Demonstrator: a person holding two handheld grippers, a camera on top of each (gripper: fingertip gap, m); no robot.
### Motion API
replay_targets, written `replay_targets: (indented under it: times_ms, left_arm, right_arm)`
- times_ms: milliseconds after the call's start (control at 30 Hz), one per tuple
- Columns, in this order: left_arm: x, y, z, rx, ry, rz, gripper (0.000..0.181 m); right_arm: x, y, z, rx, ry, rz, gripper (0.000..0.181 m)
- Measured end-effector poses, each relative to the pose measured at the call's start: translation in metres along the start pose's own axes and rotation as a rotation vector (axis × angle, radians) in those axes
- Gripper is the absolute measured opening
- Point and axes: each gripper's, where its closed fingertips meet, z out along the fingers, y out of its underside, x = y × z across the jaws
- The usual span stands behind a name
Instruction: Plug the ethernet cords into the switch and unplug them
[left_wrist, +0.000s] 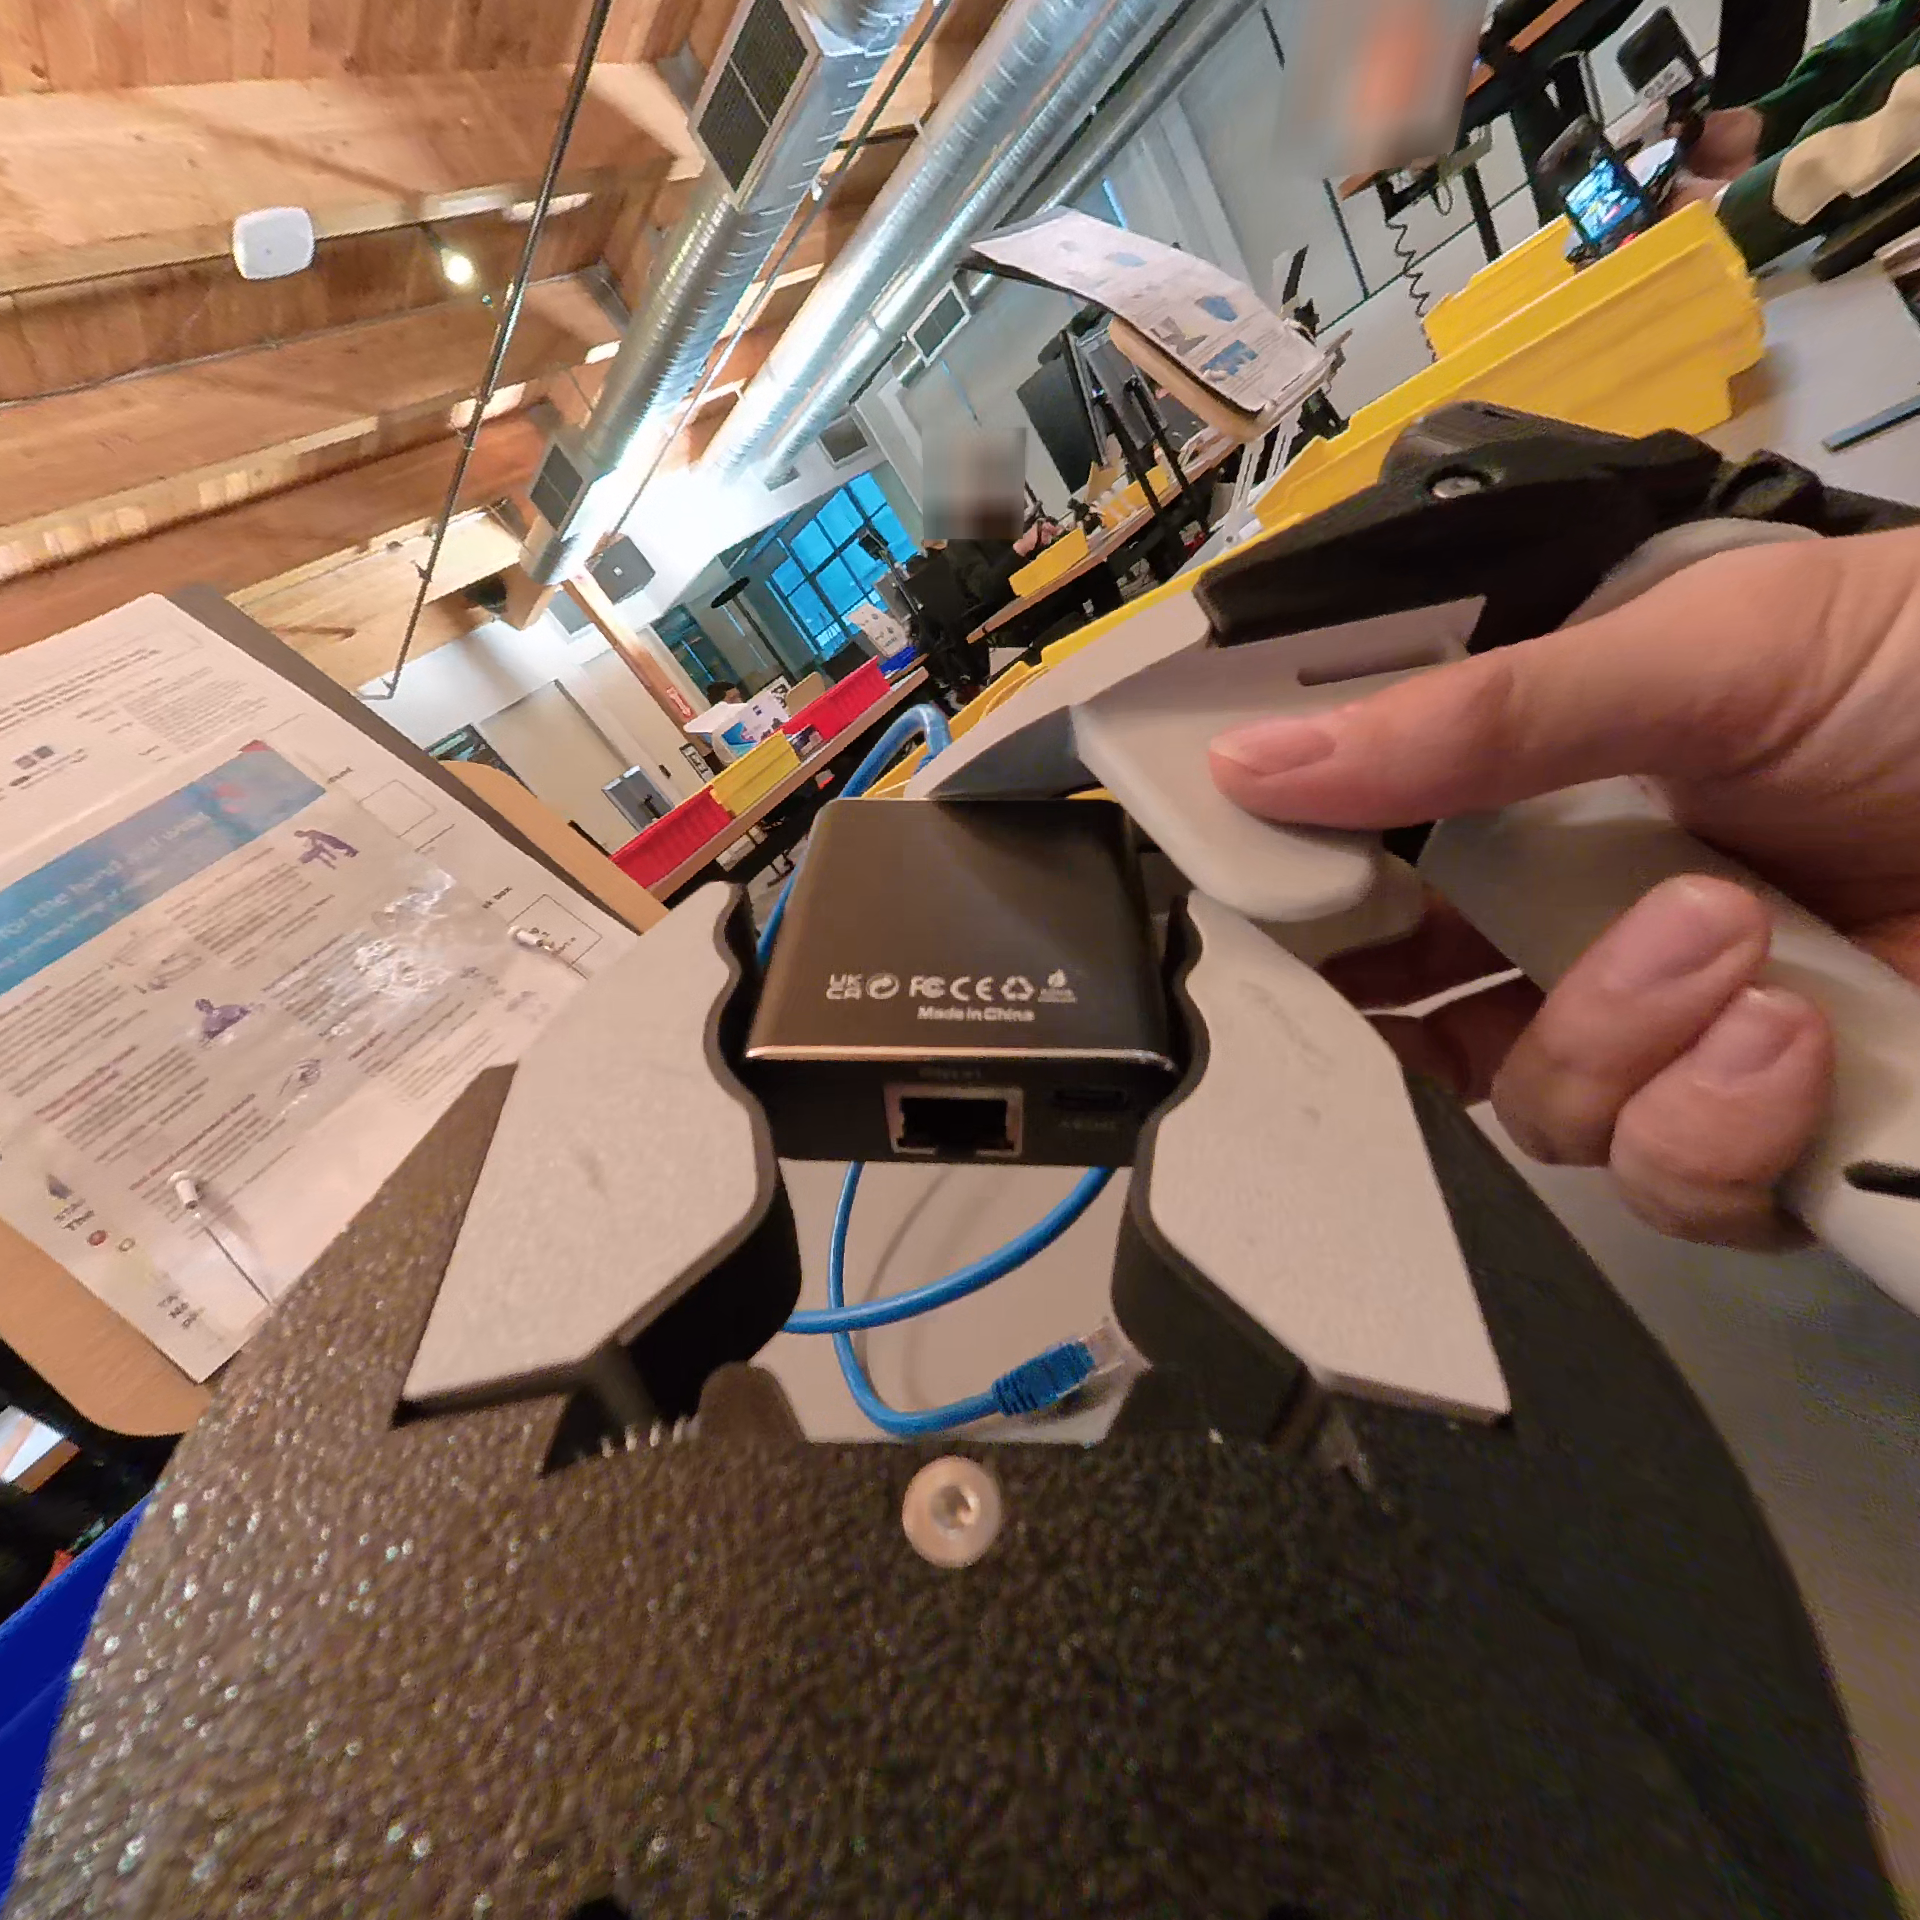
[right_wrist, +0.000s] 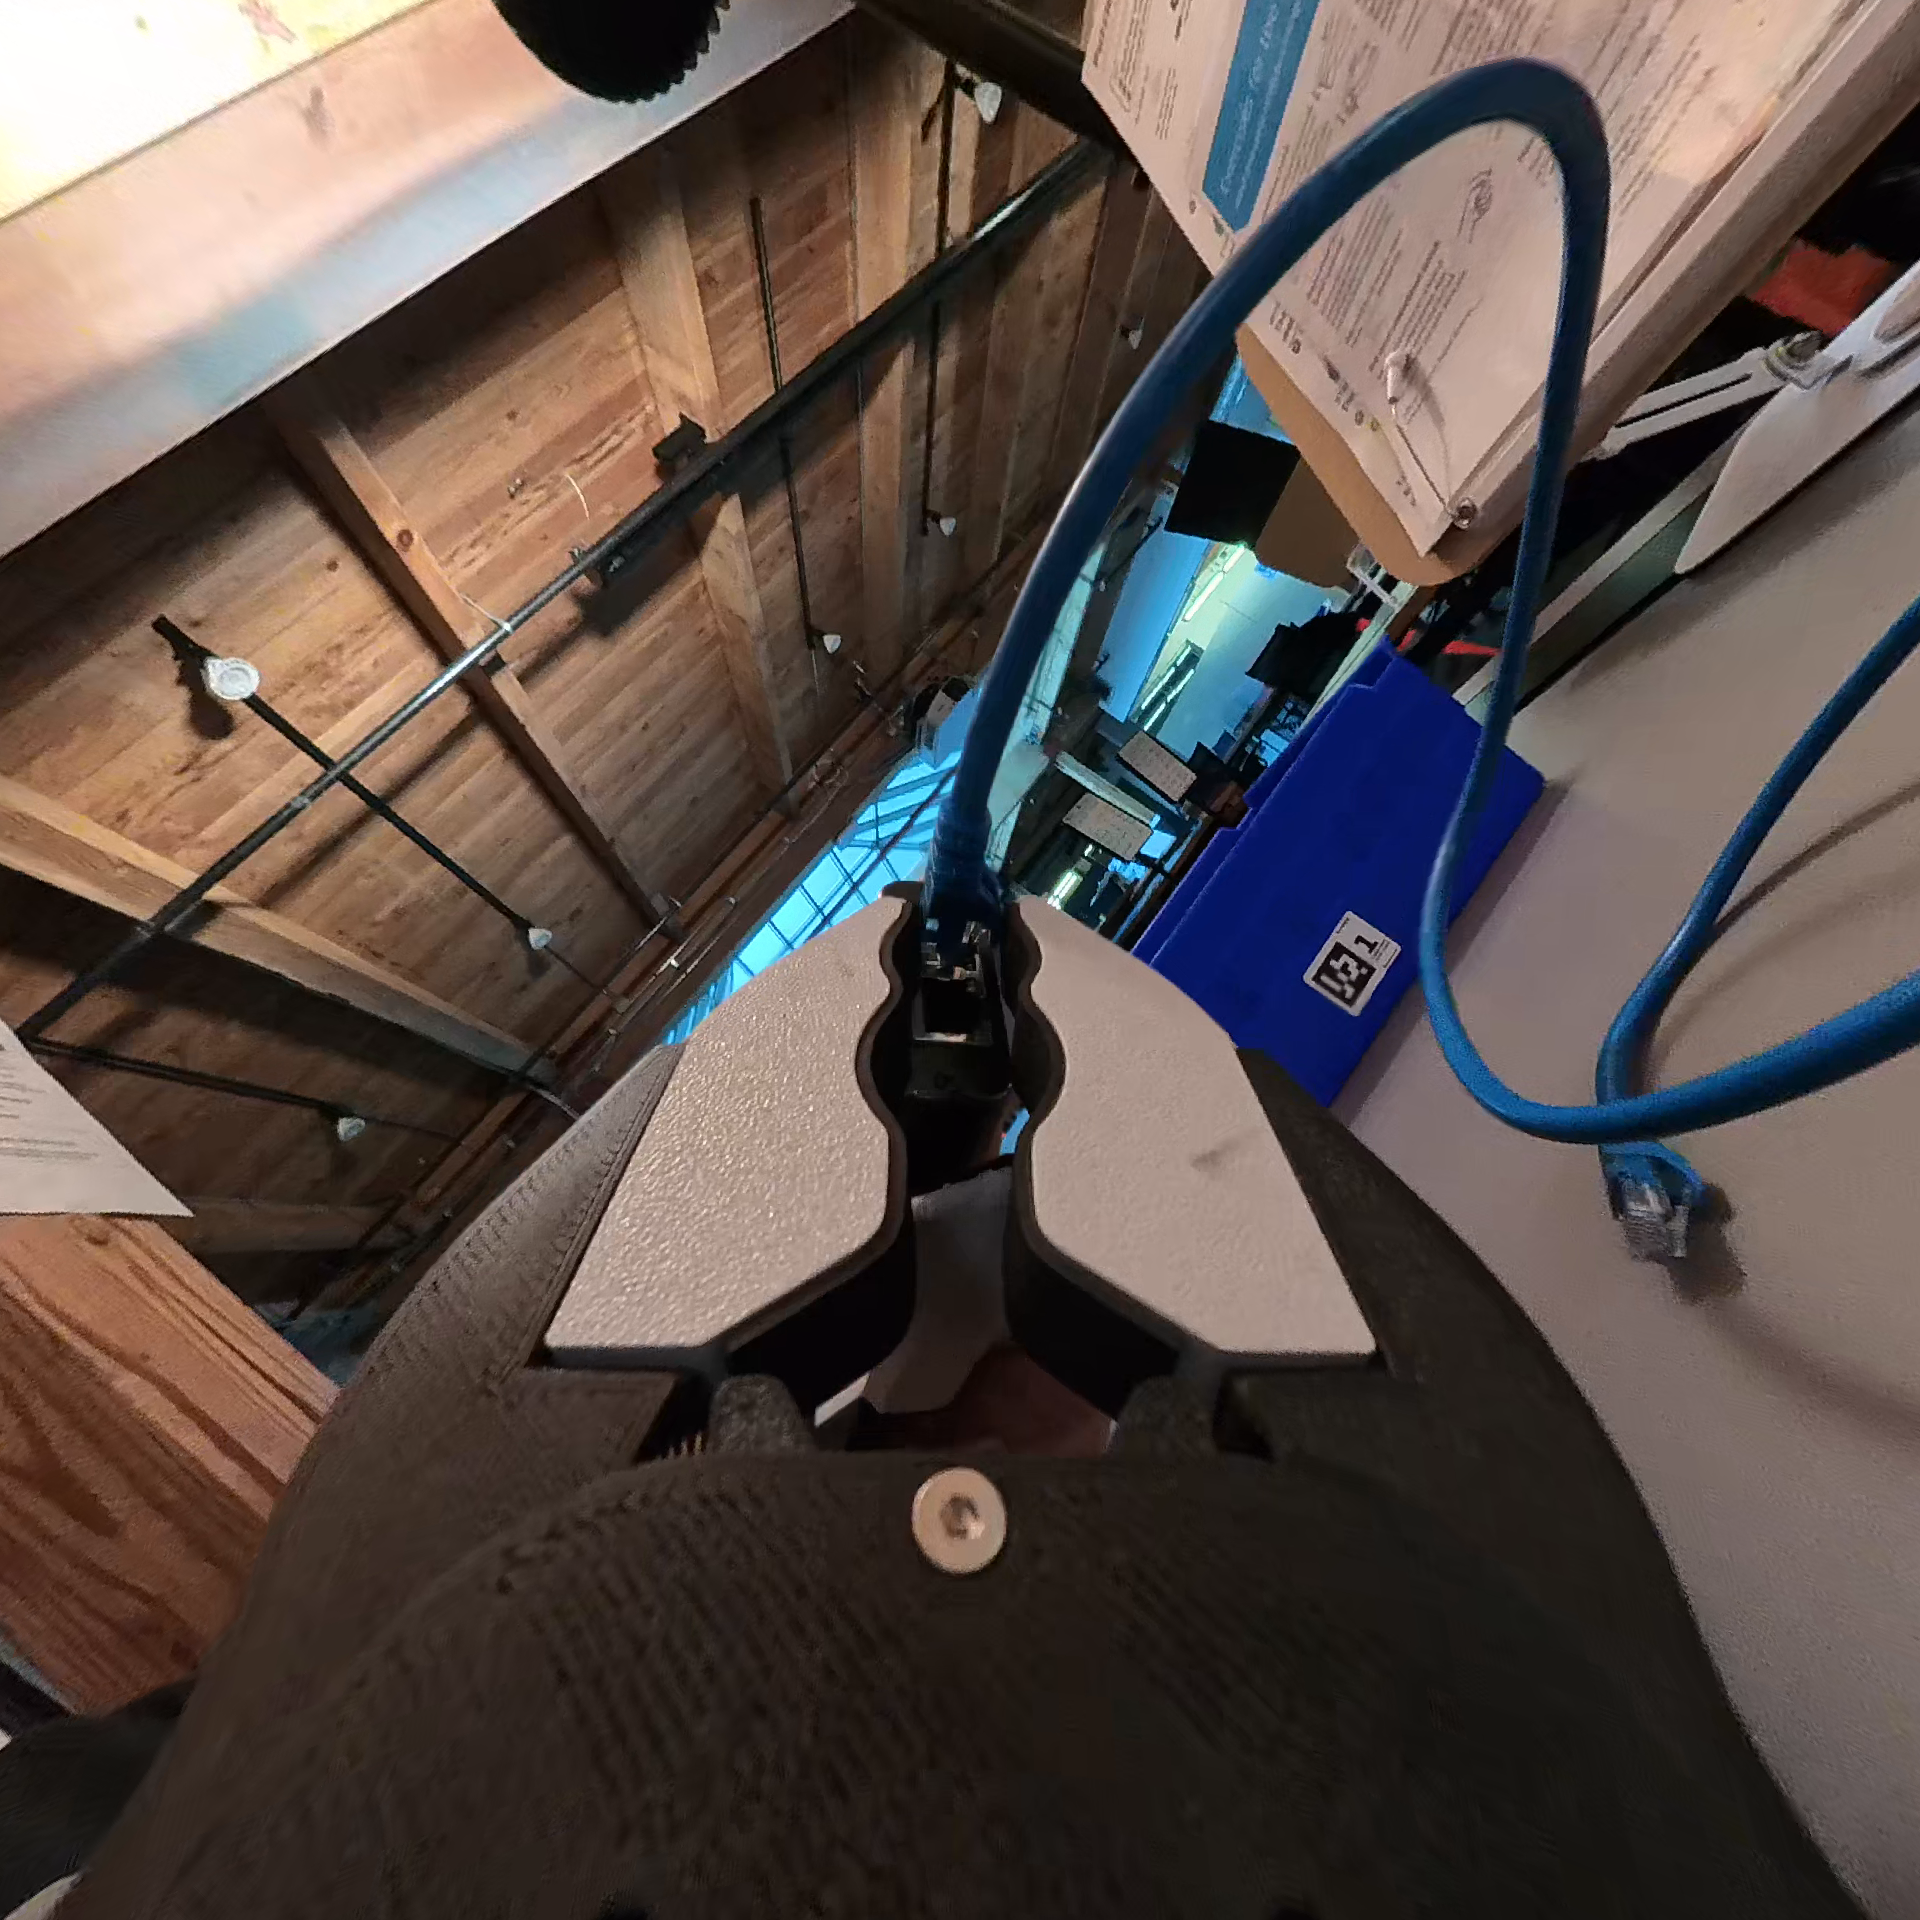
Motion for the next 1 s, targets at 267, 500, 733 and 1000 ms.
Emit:
replay_targets:
  times_ms: [267,500,733,1000]
  left_arm:
    - [0.001,-0.001,0.0,0.019,0.003,-0.065,0.074]
    - [0.002,0.003,0.002,0.035,0.007,-0.089,0.074]
    - [-0.003,0.004,0.003,0.05,-0.044,-0.093,0.074]
    - [-0.009,0.003,0.002,0.047,-0.072,-0.052,0.074]
  right_arm:
    - [-0.002,0.001,0.0,-0.039,-0.003,-0.041,0.014]
    - [-0.004,0.002,-0.001,-0.088,-0.01,-0.156,0.015]
    - [-0.005,0.001,0.005,-0.074,-0.033,-0.206,0.014]
    - [-0.007,0.002,0.011,-0.06,-0.067,-0.145,0.013]
